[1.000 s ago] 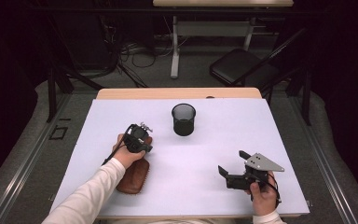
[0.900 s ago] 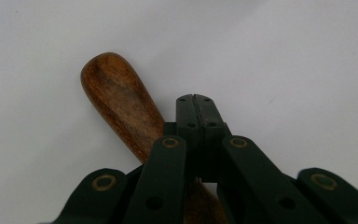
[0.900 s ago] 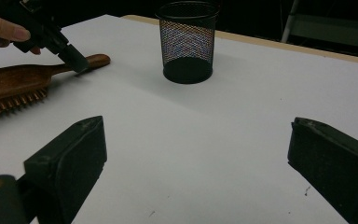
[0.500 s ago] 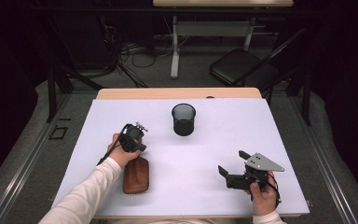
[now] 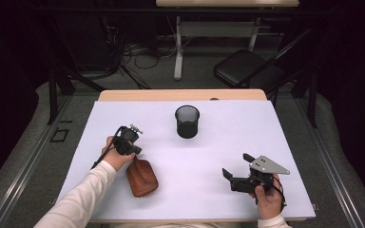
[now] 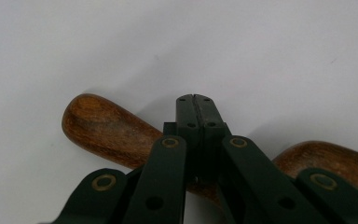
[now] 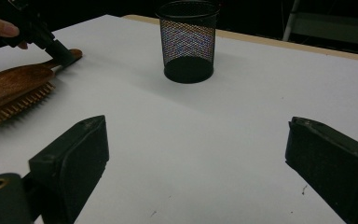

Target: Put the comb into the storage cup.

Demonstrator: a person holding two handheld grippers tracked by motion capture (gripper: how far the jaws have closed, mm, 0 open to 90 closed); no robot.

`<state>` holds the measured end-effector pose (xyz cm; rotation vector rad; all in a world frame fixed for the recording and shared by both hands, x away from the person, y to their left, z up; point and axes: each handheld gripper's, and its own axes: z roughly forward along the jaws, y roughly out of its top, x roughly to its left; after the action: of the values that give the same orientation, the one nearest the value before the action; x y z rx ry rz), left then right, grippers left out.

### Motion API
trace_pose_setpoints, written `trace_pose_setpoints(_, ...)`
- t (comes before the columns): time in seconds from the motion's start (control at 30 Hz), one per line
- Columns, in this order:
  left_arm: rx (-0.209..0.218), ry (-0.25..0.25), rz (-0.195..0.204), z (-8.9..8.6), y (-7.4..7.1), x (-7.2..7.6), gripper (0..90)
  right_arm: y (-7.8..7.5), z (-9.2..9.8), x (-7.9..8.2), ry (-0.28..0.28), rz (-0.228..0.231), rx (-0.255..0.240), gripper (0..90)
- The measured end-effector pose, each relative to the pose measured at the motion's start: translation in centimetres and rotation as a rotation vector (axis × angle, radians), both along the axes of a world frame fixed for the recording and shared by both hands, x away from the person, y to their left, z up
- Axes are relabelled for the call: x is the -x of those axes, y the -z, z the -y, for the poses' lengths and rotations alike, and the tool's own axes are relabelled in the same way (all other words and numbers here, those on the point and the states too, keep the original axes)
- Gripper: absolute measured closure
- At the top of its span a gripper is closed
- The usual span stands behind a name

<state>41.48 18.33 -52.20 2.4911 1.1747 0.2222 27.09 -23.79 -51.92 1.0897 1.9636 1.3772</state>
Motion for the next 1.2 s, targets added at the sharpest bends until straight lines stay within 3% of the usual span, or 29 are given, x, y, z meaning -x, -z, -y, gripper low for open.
trace_pose_setpoints(0.77,0.012,0.009,-0.012,-3.3,0.3,2.3,90.0,0.0,0.0,0.0,0.001,-0.011,-0.006,6.7)
trace_pose_setpoints(1.2,0.07,0.017,-0.013,-4.9,0.6,4.8,90.0,0.1,-0.1,0.0,0.001,-0.011,-0.005,6.9)
